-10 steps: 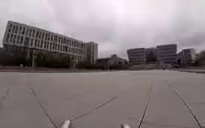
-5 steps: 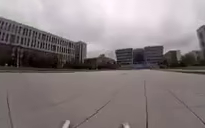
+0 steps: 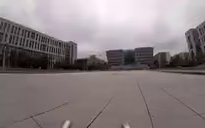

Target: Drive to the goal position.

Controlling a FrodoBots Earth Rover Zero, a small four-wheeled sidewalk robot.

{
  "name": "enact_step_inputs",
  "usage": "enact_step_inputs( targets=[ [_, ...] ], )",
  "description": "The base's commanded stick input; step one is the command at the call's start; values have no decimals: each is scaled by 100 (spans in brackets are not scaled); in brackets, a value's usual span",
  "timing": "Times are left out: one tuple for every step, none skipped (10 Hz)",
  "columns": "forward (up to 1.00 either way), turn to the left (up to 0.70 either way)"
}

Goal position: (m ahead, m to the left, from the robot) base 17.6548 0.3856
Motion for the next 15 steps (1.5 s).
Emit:
enact_step_inputs(
  targets=[
    [100, -29],
    [100, -29],
    [100, -29],
    [100, -29],
    [100, -29],
    [100, -29],
    [100, -29],
    [100, -29],
    [100, -28],
    [100, -11],
    [100, 0],
    [100, 0],
    [100, 0],
    [100, 0],
    [100, 0]
  ],
)
